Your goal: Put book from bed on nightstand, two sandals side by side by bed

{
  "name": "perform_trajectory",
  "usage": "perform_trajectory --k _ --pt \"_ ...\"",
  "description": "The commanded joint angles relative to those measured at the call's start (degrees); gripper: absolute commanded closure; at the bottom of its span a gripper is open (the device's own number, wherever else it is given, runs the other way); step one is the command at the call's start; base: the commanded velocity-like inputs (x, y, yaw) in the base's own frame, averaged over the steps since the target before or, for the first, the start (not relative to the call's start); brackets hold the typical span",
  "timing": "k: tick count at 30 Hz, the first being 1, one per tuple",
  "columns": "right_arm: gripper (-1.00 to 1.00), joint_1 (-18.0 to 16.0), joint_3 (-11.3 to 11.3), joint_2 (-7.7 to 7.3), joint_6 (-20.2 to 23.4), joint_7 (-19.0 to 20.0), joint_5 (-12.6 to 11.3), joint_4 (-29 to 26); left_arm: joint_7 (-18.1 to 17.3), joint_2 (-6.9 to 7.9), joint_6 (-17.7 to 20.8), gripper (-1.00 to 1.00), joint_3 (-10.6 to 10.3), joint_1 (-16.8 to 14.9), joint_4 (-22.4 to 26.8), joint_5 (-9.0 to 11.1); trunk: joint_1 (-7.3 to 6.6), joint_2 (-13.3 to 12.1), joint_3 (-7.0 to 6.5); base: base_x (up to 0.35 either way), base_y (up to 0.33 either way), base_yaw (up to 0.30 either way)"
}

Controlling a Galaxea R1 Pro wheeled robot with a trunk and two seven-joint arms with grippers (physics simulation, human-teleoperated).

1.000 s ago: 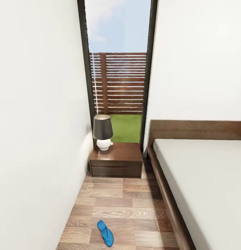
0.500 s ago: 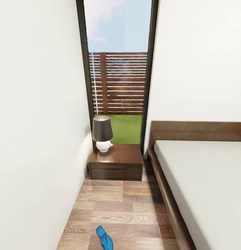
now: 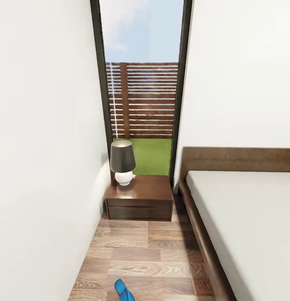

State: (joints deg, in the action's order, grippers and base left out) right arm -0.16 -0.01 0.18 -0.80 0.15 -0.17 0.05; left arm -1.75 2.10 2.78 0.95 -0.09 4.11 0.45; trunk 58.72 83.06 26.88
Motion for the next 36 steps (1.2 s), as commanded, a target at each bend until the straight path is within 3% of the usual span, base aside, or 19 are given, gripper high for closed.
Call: perform_trajectory --k 1,25,28,36 --pt "-1.00 0.0 0.0 0.00 -0.1 0.0 0.0 0.0 -0.2 0.01 0.3 -1.00 0.1 0.0 0.1 0.1 0.01 0.0 0.05 0.137 0.000 0.000" --pt "-1.00 0.0 0.1 0.09 -0.1 0.2 0.1 -0.1 -0.2 -0.03 0.3 -1.00 0.1 0.0 1.7 0.0 0.01 0.0 0.05 0.041 0.000 0.000" --pt "-1.00 -1.0 -0.3 0.99 0.2 0.4 -0.4 0.2 -0.5 -0.20 1.3 -1.00 -0.9 0.5 1.7 -1.0 0.01 0.0 0.05 0.000 0.000 0.000" --pt "-1.00 -1.5 -0.5 0.92 -0.2 0.7 -0.3 0.2 -0.5 -0.19 1.9 -1.00 -1.4 0.5 1.9 -1.8 0.01 0.0 0.05 0.000 0.000 0.000"
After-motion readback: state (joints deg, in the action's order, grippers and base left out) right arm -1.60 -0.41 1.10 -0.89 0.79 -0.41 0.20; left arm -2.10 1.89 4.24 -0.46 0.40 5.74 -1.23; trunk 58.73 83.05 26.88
